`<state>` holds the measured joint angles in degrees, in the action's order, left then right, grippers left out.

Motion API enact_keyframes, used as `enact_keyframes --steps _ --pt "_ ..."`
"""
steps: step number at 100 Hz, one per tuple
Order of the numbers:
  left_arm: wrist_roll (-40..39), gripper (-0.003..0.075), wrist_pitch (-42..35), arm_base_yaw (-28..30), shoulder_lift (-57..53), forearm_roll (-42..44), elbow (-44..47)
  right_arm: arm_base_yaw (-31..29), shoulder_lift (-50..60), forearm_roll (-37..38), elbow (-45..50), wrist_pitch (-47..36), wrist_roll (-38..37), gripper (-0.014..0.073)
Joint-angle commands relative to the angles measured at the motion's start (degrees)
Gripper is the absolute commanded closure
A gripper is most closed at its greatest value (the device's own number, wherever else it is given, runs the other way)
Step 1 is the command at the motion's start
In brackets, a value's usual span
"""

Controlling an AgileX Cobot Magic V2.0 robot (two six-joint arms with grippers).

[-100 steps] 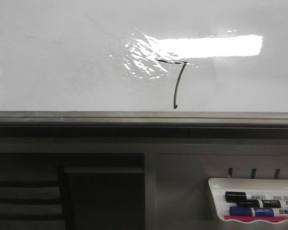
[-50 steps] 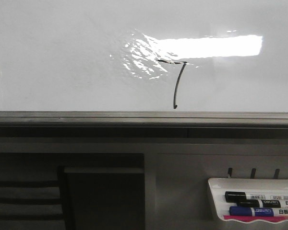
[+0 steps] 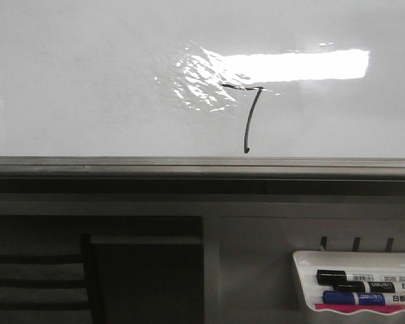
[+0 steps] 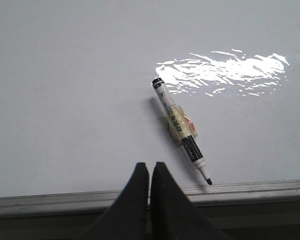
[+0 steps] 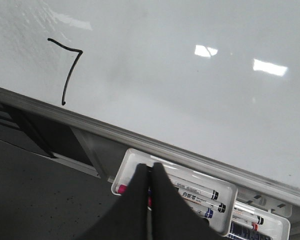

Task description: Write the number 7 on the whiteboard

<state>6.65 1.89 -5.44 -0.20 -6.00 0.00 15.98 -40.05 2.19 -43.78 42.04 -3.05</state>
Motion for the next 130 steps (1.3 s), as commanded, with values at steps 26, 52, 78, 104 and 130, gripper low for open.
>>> enact_keyframes --steps 26,52,78,104,130 --pt "-0.5 0.0741 -4.6 0.1 -1.7 0.0 1.9 -13.4 18.4 2.4 13.9 -4.2 0.1 0.0665" --pt "-0.5 0.0741 -4.6 0.1 -1.7 0.0 1.9 -16.3 32.7 1.8 32.3 -23.4 0.1 0.0665" --pt "-0.5 0.0741 -4.6 0.1 -1.7 0.0 1.9 -17.1 40.1 -1.3 46.2 -41.4 0.1 0.0665" --pt "-0.5 0.0741 -4.6 0.1 -1.7 0.0 1.9 -17.9 41.7 -1.3 46.0 -37.7 0.1 0.0665" --pt "-0.5 0.0741 -4.6 0.1 -1.7 0.0 1.9 -17.9 41.7 -1.3 46.0 -38.5 0.1 0.0665"
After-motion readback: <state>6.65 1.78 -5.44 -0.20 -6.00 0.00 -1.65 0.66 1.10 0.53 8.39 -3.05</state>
